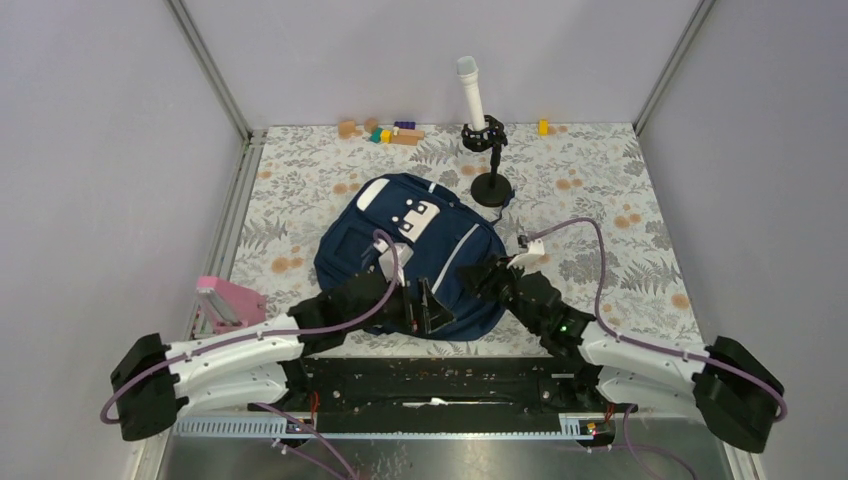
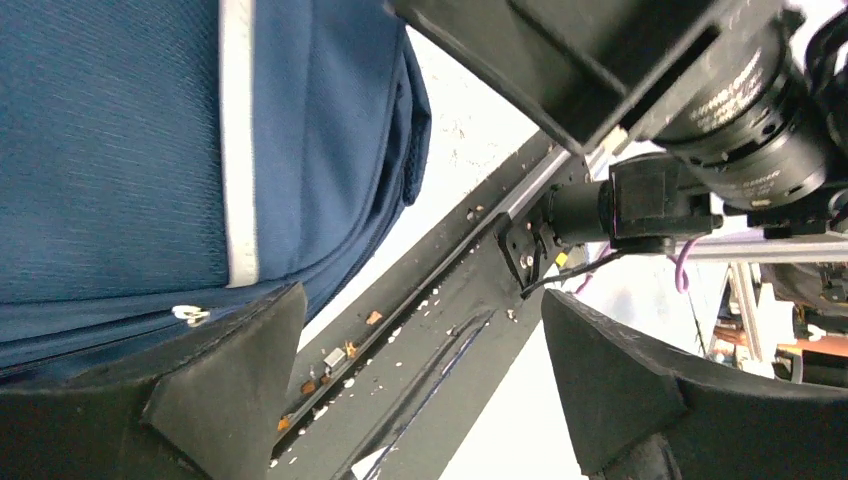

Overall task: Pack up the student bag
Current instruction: Zip the student bag at the center of the board.

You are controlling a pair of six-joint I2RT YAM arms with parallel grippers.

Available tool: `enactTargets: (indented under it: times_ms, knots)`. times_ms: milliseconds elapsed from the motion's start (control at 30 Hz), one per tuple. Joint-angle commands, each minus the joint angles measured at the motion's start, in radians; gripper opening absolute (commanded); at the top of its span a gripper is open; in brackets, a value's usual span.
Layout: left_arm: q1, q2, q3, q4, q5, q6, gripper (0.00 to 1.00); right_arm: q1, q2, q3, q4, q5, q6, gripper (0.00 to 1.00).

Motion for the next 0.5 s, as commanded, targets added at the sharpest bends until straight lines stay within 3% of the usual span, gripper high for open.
enactTargets:
  times_ms: [0,133,233,467]
  knots:
    - [0.096,-0.077,0.064,-0.264,0.088,0.076,0.91,0.017,-0.156,-0.060,-0.074,0.037,-0.136,0.54]
    - [0.199,-0.084,0.101,-0.391,0.121,0.148,0.93,0.103,-0.284,-0.078,-0.208,0.096,-0.210,0.57]
    - [0.281,-0.098,0.081,-0.387,0.133,0.148,0.96,0.192,-0.309,-0.081,-0.241,0.134,-0.210,0.58]
    - [0.352,-0.101,-0.008,-0.200,0.092,0.074,0.95,0.450,-0.122,-0.015,-0.152,0.288,-0.244,0.56]
